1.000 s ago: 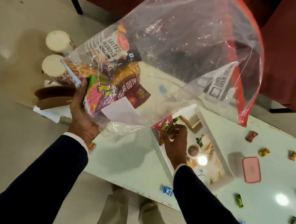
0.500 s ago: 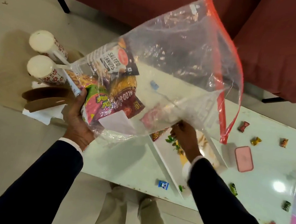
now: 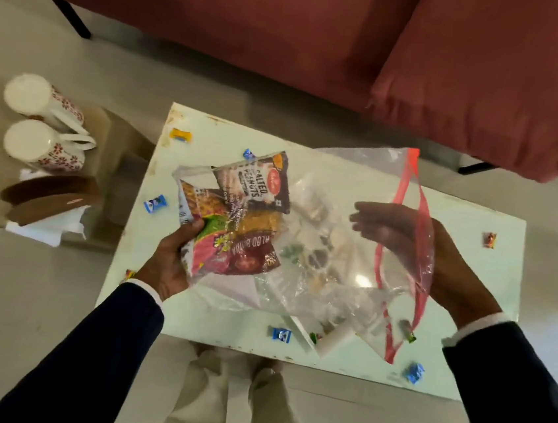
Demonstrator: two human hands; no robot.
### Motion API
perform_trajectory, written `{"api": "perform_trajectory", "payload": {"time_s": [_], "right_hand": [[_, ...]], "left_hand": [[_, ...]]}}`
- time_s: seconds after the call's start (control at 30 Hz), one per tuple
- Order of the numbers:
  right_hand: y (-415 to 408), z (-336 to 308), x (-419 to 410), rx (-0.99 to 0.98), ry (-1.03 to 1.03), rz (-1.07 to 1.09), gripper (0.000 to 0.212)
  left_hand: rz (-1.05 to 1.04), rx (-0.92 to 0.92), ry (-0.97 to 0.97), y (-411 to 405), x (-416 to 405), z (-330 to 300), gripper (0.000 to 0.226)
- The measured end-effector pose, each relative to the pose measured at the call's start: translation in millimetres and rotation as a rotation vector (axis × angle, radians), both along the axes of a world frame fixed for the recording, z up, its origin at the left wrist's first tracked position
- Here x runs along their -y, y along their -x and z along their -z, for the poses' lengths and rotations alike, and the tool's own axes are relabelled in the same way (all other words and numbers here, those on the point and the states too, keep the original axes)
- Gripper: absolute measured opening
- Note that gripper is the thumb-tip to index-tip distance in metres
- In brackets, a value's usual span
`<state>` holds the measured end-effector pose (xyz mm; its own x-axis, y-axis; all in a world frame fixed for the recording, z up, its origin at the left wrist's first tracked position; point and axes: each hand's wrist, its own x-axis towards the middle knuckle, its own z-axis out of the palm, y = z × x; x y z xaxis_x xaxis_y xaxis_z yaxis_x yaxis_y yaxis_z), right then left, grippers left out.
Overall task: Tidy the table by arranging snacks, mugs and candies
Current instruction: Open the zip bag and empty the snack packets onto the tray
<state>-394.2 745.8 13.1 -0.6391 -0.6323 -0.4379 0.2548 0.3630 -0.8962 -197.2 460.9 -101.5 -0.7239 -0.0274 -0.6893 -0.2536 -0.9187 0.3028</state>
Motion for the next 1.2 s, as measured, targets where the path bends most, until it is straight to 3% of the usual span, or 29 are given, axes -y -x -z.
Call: {"api": "perform_trajectory", "payload": {"time_s": [0.07,0.17,0.23,0.33,0.37,0.6,0.67,0.73,0.77,0.83,0.9,1.03,1.13,1.2], "right_hand": [[-1,16,6,0.281,0.107,0.015,0.086],[-11,43,20,0.428,0.167,0.049,0.099],[-19,56,35,0.340,0.099,0.052,0.092],[-25,57,56,0.263,0.081,0.103,0.032],[-26,53,60,0.267,0.084,0.126,0.025],[-20,40,56,0.186,0.014,0.176,0.047],[-17,26,49,0.116,0.068,0.177,0.055],[-14,6,41,0.001,0.051,0.199,0.076],[-9,5,37,-0.074,0.040,0.199,0.076],[4,18,27,-0.189,0.010,0.222,0.053],[15,34,17,-0.147,0.026,0.391,0.040],[25,55,4,0.190,0.195,0.665,0.027],[33,71,7,0.267,0.185,0.775,0.027],[36,83,15,0.269,0.092,0.770,0.026]], "left_hand": [[0.088,0.013,0.019,2,-7,0,0.053],[0.211,0.004,0.021,2,-14,3,0.070],[0.280,-0.017,0.006,4,-23,-2,0.071],[0.341,-0.056,0.002,7,-37,-13,0.071],[0.336,-0.066,0.008,8,-39,-15,0.070],[0.105,-0.029,0.037,-1,-33,-4,0.068],[0.034,-0.024,0.042,-7,-29,-2,0.057],[-0.070,-0.007,0.054,-13,-20,2,0.039],[-0.118,0.004,0.064,-15,-13,5,0.043],[-0.195,0.031,0.085,-18,0,7,0.070],[-0.271,0.040,0.088,-20,11,6,0.094],[-0.369,-0.020,0.202,-16,26,-8,0.072],[-0.438,-0.054,0.234,-10,33,-16,0.099],[-0.515,-0.080,0.238,-8,39,-18,0.103]]}}
